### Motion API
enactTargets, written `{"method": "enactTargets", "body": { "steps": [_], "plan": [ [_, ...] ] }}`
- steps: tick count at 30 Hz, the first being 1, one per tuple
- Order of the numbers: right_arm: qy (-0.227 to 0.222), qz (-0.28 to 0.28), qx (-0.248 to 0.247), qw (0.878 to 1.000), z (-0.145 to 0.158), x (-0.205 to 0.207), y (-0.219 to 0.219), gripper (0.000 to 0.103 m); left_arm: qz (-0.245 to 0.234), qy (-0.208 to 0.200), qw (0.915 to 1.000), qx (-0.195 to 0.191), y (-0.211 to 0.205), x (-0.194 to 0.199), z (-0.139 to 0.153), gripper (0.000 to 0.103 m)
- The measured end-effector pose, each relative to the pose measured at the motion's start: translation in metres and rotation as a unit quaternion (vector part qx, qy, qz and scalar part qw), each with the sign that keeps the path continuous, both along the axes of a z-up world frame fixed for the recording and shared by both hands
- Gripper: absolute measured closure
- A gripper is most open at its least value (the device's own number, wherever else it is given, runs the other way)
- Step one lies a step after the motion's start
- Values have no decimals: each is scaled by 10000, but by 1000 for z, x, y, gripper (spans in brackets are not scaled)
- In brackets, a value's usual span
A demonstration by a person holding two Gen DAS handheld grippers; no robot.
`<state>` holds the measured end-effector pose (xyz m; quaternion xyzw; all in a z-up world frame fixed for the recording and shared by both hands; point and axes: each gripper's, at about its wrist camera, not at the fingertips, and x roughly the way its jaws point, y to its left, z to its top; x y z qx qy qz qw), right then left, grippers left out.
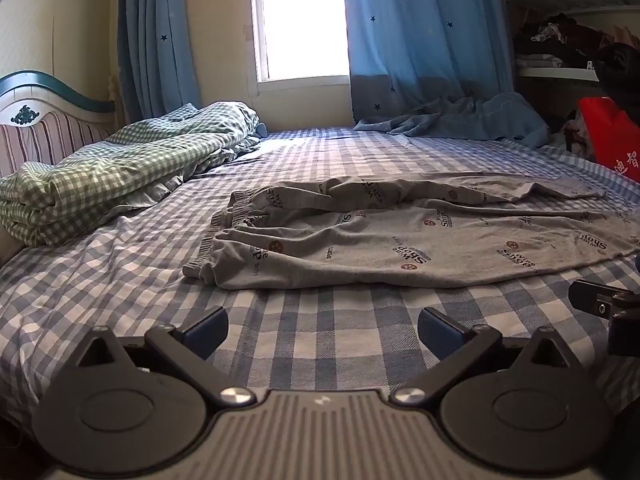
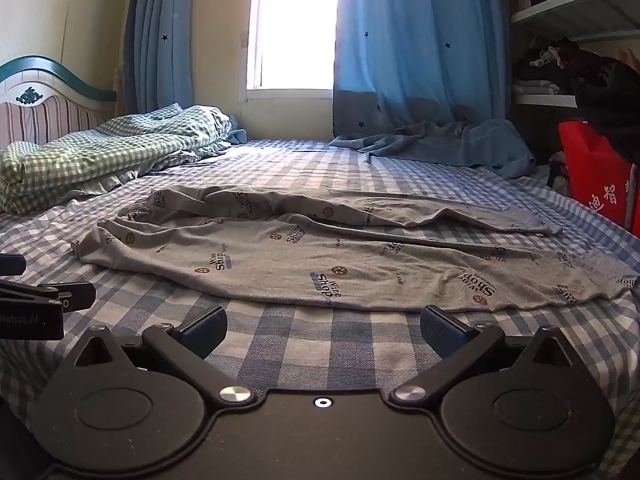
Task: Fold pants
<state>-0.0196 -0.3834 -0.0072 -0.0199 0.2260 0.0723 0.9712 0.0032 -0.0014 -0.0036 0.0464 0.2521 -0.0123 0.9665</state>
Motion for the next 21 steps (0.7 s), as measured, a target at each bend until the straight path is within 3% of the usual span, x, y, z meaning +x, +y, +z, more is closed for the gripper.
{"method": "enactTargets", "body": {
  "steps": [21],
  "plan": [
    [6, -2, -11, 10000, 0, 0, 1, 1, 46, -41, 10000, -32, 3, -2, 3, 0]
  ]
}}
